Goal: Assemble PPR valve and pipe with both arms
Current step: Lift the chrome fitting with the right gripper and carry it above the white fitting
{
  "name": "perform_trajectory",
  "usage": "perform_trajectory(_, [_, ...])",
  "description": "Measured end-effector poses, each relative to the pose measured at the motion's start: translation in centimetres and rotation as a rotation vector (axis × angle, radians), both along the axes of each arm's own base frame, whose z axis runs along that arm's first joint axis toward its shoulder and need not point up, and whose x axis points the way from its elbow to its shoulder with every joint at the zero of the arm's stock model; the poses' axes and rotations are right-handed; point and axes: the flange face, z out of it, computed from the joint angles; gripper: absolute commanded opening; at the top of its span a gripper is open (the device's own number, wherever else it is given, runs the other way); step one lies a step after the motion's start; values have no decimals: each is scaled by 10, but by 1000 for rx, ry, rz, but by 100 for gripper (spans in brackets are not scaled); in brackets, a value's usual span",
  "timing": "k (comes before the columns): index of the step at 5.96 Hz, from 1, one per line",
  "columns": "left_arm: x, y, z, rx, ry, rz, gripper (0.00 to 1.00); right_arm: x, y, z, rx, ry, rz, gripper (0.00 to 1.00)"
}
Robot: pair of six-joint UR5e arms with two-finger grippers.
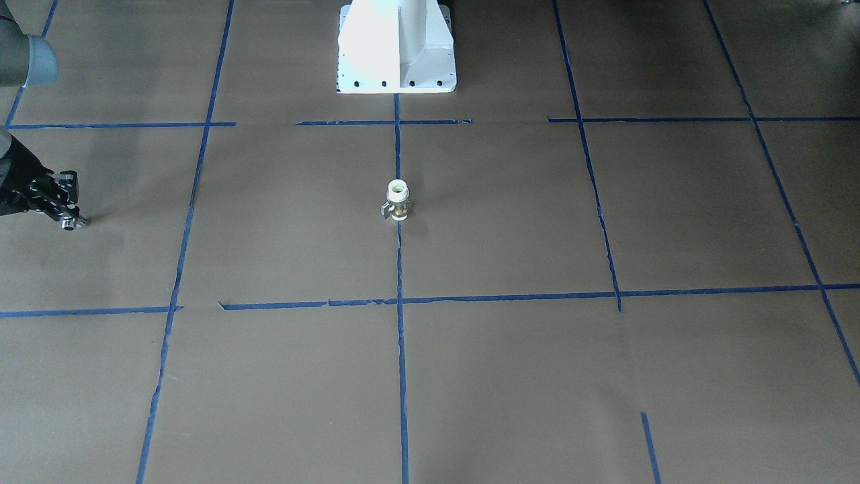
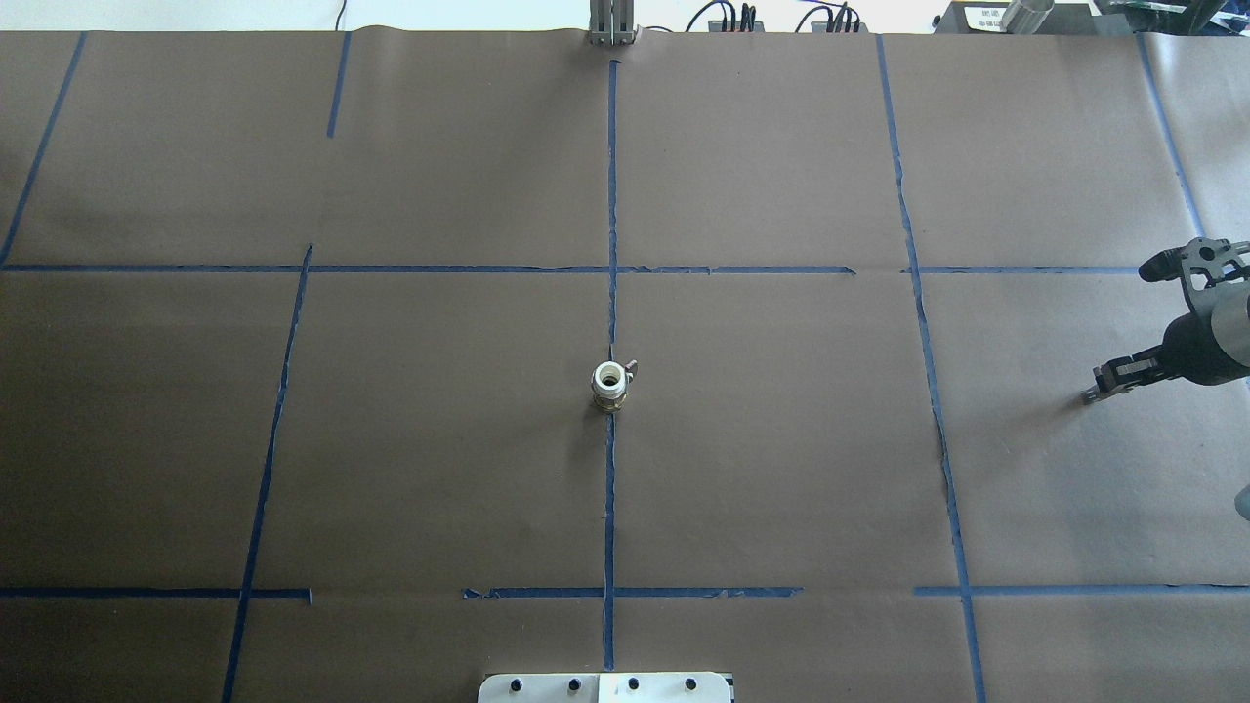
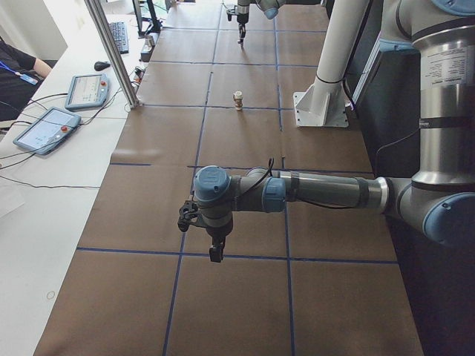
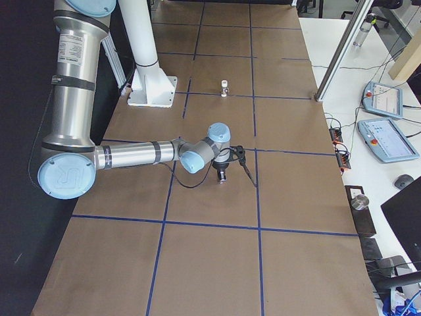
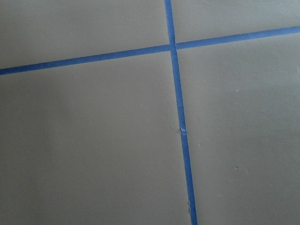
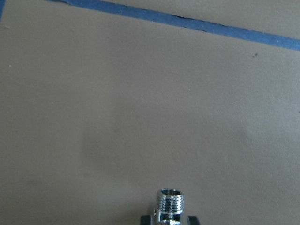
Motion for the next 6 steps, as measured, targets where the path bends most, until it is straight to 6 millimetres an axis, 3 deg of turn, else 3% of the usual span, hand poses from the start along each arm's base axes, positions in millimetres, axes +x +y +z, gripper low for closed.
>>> perform_trajectory(1, [0,0,0,-1,0,-1,100,-8,-10,-17,9,-21,-1,0])
perform_trajectory(2, [0,0,1,-2,0,-1,100,-23,-29,-46,-3,-40,14,0])
perform_trajectory(4, [0,2,3,-28,-1,-24,100,-71,-82,-147,-95,-73,102,0])
perform_trajectory(5, [0,3,3,-38,-1,-35,100,-107,-95,-205,-159,-98,149,0])
perform_trajectory(6, [0,3,3,-43,-1,-40,100,-144,-95,-257,-234,-135,211,0])
